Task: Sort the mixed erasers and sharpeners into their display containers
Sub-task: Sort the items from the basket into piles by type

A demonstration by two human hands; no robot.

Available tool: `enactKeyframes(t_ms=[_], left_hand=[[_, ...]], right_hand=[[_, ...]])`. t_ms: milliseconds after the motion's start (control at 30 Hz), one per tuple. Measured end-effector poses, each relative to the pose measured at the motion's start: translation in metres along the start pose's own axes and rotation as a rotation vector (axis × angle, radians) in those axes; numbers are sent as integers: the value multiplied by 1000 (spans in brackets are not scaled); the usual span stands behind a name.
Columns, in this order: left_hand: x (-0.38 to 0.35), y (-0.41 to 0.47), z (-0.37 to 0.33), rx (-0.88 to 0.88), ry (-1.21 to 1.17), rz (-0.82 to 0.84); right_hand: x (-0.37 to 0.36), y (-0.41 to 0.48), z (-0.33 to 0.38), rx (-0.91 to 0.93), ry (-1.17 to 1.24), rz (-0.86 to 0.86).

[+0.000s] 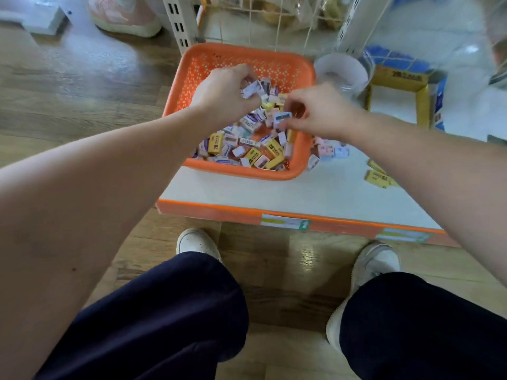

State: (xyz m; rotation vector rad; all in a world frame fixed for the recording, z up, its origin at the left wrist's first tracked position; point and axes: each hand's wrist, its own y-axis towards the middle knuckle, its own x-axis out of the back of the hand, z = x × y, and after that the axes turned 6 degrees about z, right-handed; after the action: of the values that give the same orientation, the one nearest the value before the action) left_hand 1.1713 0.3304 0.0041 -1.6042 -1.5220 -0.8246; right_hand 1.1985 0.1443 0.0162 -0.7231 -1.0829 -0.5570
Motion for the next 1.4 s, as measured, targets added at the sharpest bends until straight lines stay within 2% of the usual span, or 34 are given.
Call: enactKeyframes(t_ms=[167,300,400,500,600,733,1067,1200,1300,1400], left_hand=[[-10,19,-72,-141,10,85],[-33,31,-126,-248,75,200],[-57,35,-135,-261,179,288],[-77,36,-128,-261,385,371],[-84,37,-117,-257,506,402],[-91,36,-101,-296,628,375],[-95,39,-94,-330,614,319],[-94,37,-91,-357,447,246],[-82,33,-83,-368,274,130],[-62,30,-67,-280,150,-7]], right_hand=[[43,-62,-61,-180,145,-122],[55,-91,-101,-272,189,-142],[38,-97,-117,-332,269,-186],[8,-88,-121,-365,367,-204],[-13,-68,-122,-408,457,-203],[-28,-50,-121,-515,563,-178],[-46,-33,-115,-598,642,-156],[-44,-33,-116,-618,645,-174],[-37,-31,-114,-578,625,-271],[-29,-20,-98,-488,583,-382]])
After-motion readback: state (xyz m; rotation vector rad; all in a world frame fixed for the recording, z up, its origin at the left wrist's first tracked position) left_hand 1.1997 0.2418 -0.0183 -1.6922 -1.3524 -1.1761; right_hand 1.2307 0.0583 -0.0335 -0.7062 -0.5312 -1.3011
